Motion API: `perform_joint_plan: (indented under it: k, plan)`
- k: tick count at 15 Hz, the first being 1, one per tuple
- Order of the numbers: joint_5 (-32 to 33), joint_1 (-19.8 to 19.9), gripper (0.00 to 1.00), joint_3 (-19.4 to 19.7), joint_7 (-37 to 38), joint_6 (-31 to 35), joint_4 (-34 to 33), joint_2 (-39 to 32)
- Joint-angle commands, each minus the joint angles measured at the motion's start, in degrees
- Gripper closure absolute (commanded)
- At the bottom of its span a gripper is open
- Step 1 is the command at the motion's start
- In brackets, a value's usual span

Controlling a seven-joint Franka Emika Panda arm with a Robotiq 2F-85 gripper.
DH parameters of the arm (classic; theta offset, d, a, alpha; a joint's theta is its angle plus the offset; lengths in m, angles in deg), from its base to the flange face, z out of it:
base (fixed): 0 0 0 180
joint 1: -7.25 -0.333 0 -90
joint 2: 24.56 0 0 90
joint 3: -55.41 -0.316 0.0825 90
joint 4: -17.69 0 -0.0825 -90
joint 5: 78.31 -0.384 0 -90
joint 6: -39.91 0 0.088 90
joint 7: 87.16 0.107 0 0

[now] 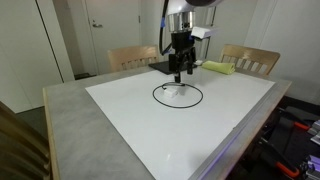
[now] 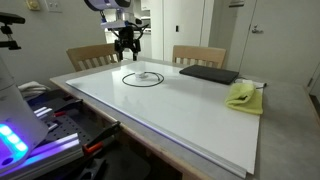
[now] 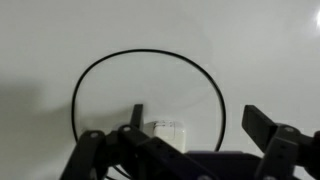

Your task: Straighten the cable

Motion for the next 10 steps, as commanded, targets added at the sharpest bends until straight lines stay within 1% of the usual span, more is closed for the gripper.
perform_joint_plan:
  k: [1, 6, 10]
  plan:
    - [1.7, -0.8, 0.0, 1.2, -0.9, 1.9, -2.2, -3.2]
    - [5.4, -1.5, 0.0, 2.1, -1.1, 4.7, -3.6, -5.9]
    - [4.0, -0.8, 0.0, 1.7, -3.0, 6.9, -4.7, -8.2]
